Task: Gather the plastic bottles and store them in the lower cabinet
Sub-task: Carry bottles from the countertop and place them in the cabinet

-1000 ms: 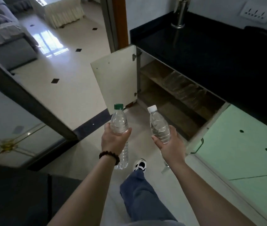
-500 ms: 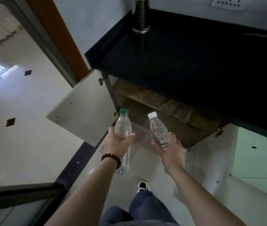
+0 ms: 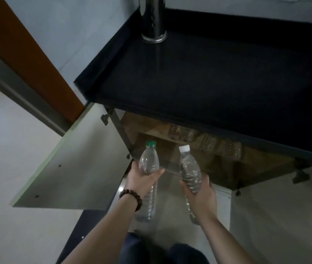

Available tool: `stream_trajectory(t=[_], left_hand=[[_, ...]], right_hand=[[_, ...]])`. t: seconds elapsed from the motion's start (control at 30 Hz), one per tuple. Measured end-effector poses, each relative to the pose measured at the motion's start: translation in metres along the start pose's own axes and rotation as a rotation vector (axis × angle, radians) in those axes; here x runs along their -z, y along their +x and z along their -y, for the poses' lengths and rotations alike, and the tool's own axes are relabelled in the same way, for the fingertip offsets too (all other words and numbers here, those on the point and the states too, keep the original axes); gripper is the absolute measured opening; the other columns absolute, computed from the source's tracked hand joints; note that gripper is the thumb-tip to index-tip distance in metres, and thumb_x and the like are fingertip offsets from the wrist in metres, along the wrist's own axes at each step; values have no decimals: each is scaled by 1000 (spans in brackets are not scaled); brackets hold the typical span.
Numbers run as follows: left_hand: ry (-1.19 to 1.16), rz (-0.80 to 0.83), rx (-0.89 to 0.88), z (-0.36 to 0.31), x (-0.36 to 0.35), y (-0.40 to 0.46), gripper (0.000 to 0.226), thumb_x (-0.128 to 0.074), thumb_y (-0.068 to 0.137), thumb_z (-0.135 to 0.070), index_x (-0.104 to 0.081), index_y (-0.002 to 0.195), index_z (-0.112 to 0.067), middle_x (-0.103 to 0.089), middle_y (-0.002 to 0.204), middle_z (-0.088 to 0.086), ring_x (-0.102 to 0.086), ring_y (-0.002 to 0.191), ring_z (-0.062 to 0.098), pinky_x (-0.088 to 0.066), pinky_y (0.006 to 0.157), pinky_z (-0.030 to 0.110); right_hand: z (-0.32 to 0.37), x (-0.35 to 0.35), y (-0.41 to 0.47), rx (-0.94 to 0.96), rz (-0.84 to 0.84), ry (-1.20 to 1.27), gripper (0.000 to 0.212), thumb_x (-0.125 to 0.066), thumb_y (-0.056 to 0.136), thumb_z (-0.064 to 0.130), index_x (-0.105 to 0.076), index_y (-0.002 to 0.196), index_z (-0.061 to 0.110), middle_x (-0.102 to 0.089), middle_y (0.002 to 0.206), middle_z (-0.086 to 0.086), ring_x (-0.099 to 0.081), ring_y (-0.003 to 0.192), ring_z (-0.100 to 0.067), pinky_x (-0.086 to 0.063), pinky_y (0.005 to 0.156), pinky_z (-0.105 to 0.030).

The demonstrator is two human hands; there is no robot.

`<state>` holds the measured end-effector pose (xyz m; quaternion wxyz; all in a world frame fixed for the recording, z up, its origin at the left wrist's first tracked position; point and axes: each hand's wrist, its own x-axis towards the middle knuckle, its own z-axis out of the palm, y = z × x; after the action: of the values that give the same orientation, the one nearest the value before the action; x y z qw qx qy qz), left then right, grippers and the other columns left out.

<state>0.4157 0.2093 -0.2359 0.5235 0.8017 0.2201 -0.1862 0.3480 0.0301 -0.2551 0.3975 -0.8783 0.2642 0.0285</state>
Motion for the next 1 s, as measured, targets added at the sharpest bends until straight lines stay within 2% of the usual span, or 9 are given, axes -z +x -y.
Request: stream_trajectory(t=[0.1, 0.2, 0.27, 0.43, 0.53, 0.63, 0.73, 0.87, 1.0], left_hand=[[-81, 96, 39, 17, -11, 61, 69, -84, 47, -53, -47, 103, -38, -64, 97, -7, -65, 82, 13, -49, 59, 29], [-152, 219, 57, 29, -33, 126, 76, -80, 50, -42, -44, 116, -32, -64, 103, 4, -66, 88, 25, -54, 74, 43], [-159, 258, 9, 31, -51, 168, 72, -77, 56, -40, -44, 119, -28, -65, 104, 5, -66, 89, 25, -53, 78, 44], [-140, 167, -162, 15, -82, 253, 62, -80, 65, -44, -44, 113, -25, -59, 96, -3, -61, 82, 16, -46, 56, 30], [-133, 83, -299, -7, -92, 287, 67, -81, 65, -48, -49, 120, -25, -56, 94, -10, -54, 78, 10, -41, 57, 29], [-162, 19, -403, -30, -103, 303, 76, -81, 65, -53, -53, 127, -20, -58, 107, -4, -54, 89, 16, -44, 72, 33], [-173, 20, -429, -40, -103, 313, 69, -79, 71, -47, -54, 129, -19, -60, 124, 2, -56, 106, 21, -47, 89, 36], [-11, 191, -523, -26, -95, 316, 69, -77, 76, -42, -50, 136, -22, -53, 136, 2, -52, 120, 21, -45, 96, 36], [287, 340, -679, -6, -101, 318, 102, -82, 61, -56, -34, 147, -28, -38, 148, -1, -38, 134, 21, -34, 109, 37]], right_hand=[[-10, -46, 35, -10, -27, 174, 51, -70, 78, 47, -47, 116, 22, -60, 96, 10, -59, 80, -6, -40, 58, -16], [-28, -84, 84, -34, -72, 338, 41, -69, 80, 43, -47, 108, 24, -61, 94, 9, -60, 80, -8, -39, 59, -15], [-36, -100, 119, -14, -92, 370, 40, -68, 82, 42, -49, 110, 19, -62, 92, 7, -59, 77, -6, -39, 58, -17], [-42, -105, 190, 26, -49, 521, 13, -64, 84, 35, -61, 96, 28, -67, 85, 4, -64, 75, -13, -47, 55, -22], [-38, -97, 216, 70, -33, 532, 6, -61, 82, 39, -60, 88, 38, -65, 87, 10, -63, 79, -11, -47, 58, -27], [-29, -91, 233, 110, -36, 561, 17, -65, 78, 37, -66, 94, 30, -72, 89, 3, -68, 81, -17, -53, 69, -33], [-20, -88, 242, 82, -16, 594, 27, -66, 80, 36, -67, 103, 22, -73, 93, -1, -69, 84, -20, -55, 77, -36], [-8, -87, 254, 40, 22, 551, 30, -67, 82, 42, -66, 104, 22, -71, 100, -3, -67, 91, -22, -52, 87, -41], [10, -90, 273, 70, -25, 534, 54, -71, 77, 49, -60, 117, 16, -64, 112, -1, -60, 101, -21, -47, 94, -40]])
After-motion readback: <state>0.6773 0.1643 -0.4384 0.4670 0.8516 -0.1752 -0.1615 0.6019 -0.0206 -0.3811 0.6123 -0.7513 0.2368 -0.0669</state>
